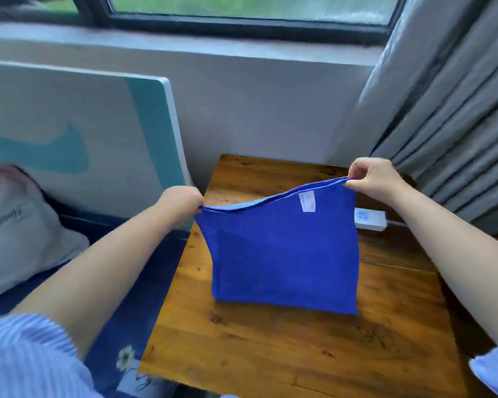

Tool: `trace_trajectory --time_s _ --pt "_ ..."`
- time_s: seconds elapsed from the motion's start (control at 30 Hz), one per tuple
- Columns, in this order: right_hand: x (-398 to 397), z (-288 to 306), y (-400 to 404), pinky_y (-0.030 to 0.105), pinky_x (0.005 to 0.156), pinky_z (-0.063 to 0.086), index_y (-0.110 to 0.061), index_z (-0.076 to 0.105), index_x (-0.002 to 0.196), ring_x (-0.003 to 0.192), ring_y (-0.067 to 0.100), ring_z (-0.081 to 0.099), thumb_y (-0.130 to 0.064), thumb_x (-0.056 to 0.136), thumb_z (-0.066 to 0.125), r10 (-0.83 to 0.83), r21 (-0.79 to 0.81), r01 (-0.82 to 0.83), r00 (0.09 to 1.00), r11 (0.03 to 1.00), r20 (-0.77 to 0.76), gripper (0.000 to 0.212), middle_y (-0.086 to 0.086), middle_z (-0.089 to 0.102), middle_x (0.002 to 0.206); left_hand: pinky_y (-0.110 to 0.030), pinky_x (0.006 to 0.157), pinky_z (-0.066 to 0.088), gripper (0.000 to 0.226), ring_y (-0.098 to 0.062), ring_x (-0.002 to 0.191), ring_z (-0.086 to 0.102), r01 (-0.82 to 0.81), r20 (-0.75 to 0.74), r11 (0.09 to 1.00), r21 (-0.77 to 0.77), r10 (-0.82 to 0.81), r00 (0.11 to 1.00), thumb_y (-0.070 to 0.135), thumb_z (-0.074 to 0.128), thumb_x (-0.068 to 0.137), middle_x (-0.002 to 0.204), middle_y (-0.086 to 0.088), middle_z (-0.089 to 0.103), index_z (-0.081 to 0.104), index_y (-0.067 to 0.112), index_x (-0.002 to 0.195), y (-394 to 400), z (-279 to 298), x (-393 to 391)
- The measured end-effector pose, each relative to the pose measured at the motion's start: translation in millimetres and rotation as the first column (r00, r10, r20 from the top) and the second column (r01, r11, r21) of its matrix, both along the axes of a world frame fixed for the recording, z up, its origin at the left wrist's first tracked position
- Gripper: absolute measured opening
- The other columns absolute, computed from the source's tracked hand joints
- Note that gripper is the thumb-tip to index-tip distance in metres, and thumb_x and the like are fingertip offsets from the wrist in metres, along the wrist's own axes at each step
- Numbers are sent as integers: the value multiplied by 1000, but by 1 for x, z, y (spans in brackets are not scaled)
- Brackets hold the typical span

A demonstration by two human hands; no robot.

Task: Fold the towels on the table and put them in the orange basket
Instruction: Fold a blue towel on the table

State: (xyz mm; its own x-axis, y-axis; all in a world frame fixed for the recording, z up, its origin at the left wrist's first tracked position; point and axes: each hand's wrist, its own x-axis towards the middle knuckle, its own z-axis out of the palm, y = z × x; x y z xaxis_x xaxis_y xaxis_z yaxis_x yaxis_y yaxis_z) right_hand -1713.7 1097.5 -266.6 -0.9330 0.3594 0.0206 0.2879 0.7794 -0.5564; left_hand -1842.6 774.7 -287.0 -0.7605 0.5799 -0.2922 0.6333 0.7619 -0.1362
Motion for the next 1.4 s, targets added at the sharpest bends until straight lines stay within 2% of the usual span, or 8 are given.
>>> trace_trajectory --time_s 0.2,0.37,0.53,0.7,0.9,1.0,1.27,1.4 --pt "2 61 19 33 73 36 7 67 95 81 38 59 9 76 58 -37 224 129 928 966 -372 21 29 62 81 -35 76 45 24 -35 101 57 -125 -251 824 553 308 918 16 49 90 106 -17 61 68 8 103 37 77 -16" --pt "13 56 33 37 81 43 6 68 93 97 38 57 0 83 54 -10 384 39 997 922 -76 18 26 60 98 -34 73 47 23 -34 100 60 -125 -320 944 305 225 920 12 45 92 109 -14 60 63 5 104 41 80 -10" --pt "13 71 37 37 73 39 12 67 83 86 42 57 9 78 57 -70 322 221 904 921 -422 11 32 60 87 -40 72 44 24 -40 94 57 -89 -310 757 648 369 876 14 46 93 106 -23 57 61 -3 102 38 80 -16" --pt "9 65 39 37 78 41 8 63 90 94 38 55 0 83 54 -45 327 102 983 940 -178 13 27 60 96 -38 75 45 23 -38 97 58 -91 -269 891 446 230 935 16 44 94 108 -19 58 59 1 103 37 76 -20" --pt "-16 64 35 32 80 42 1 60 107 101 33 55 0 84 48 -39 229 21 996 973 74 25 19 62 108 -38 78 43 19 -39 98 54 -217 -140 800 560 350 926 6 43 91 107 -24 57 57 -5 99 39 70 -32" --pt "-37 66 33 33 82 44 1 63 104 100 33 55 1 85 45 -27 260 -15 987 965 159 26 15 56 95 -36 76 42 20 -38 96 53 -306 -55 719 624 431 901 0 40 89 106 -26 58 56 -6 99 42 68 -44" --pt "-80 64 29 35 75 41 9 67 94 95 40 50 3 86 49 -24 300 152 921 942 -389 20 27 57 97 -37 75 34 21 -40 98 50 -288 -55 530 798 539 840 -4 38 88 107 -31 54 55 -11 96 41 82 -77" --pt "-70 48 23 36 72 42 13 67 75 83 44 55 12 76 58 102 332 58 890 941 -444 9 30 61 82 -41 75 35 19 -41 95 51 -213 -159 637 741 473 866 -2 40 90 108 -30 52 53 -11 99 17 66 -72"
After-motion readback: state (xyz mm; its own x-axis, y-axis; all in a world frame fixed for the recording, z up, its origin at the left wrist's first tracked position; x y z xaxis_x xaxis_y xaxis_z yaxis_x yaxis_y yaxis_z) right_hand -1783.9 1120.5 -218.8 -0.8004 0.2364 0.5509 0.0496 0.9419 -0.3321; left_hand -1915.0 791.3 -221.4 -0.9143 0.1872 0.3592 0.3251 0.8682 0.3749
